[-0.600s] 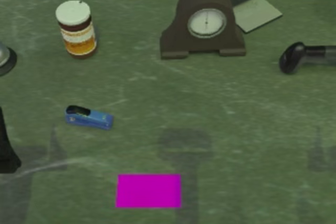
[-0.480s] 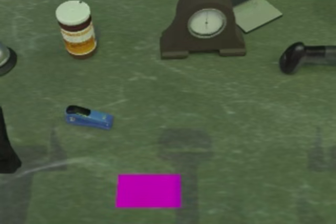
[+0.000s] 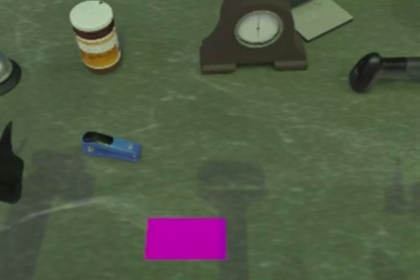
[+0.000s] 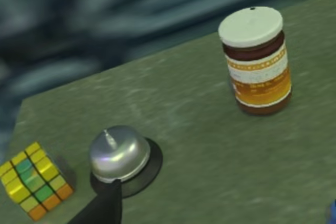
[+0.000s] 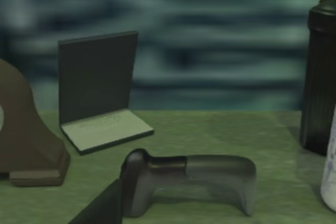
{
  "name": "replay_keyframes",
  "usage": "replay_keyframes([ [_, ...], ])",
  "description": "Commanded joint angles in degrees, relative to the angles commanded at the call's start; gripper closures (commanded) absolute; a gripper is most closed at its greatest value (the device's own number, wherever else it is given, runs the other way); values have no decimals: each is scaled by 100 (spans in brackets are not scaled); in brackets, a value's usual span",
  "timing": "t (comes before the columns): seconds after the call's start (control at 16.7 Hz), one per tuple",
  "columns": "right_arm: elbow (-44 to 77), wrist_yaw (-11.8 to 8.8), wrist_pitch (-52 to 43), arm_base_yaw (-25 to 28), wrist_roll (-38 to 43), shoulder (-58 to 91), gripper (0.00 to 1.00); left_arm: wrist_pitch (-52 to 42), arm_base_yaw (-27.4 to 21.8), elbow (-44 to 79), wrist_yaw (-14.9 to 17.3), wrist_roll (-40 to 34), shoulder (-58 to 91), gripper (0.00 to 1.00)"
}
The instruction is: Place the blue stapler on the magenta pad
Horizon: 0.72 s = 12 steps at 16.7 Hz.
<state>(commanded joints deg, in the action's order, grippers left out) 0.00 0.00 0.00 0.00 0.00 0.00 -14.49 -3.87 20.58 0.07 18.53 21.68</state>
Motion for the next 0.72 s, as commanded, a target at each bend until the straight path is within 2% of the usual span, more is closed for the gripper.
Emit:
replay_keyframes([
  [0.48,0,0,0,0,0,0,0,-2833,-684,3701,-33,3429,5110,0],
  [0.72,0,0,0,0,0,0,0,-4087,-1004,5328,-26,4949,7166,0],
])
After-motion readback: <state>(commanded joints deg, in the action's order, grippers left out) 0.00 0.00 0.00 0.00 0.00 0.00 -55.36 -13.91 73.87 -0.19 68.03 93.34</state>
